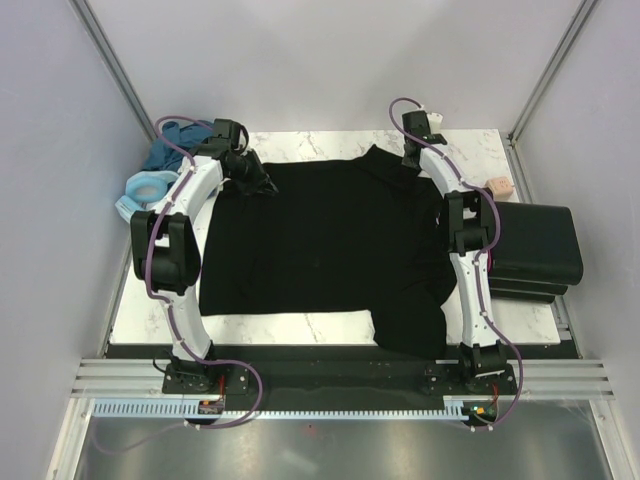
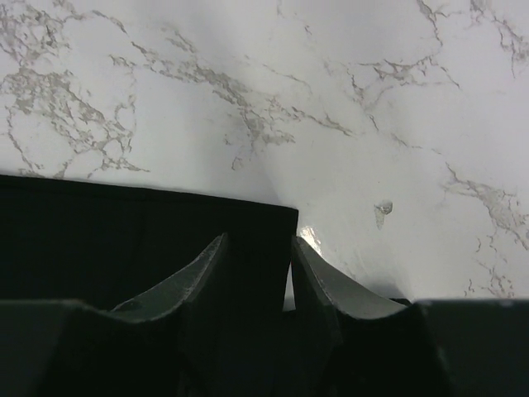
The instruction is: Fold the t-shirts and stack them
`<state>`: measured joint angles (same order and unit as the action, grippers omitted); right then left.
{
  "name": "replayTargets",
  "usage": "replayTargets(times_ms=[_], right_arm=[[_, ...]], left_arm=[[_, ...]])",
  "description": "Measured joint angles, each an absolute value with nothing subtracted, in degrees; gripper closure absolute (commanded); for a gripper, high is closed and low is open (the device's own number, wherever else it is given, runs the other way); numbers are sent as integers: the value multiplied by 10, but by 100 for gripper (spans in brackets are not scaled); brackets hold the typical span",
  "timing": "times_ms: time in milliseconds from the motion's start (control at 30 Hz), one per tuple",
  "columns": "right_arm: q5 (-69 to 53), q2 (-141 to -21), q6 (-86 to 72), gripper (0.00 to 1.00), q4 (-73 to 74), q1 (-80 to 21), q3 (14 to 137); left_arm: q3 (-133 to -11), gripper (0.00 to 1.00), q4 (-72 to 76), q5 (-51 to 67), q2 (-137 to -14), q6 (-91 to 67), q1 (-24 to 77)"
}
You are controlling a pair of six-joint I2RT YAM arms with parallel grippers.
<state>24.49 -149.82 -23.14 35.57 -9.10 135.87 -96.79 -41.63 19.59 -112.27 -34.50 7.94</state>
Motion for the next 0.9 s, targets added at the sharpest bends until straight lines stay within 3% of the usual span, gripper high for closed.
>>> replayTargets(times_ms=[600,900], right_arm=[[258,-1522,-247,59,383,-90,1393],[256,-1480,-290,59,402,-84,1339]], left_arm=[[-968,79,-416,199,-1123,-336,71],[-970,79,-416,213,-1123,-336,71]])
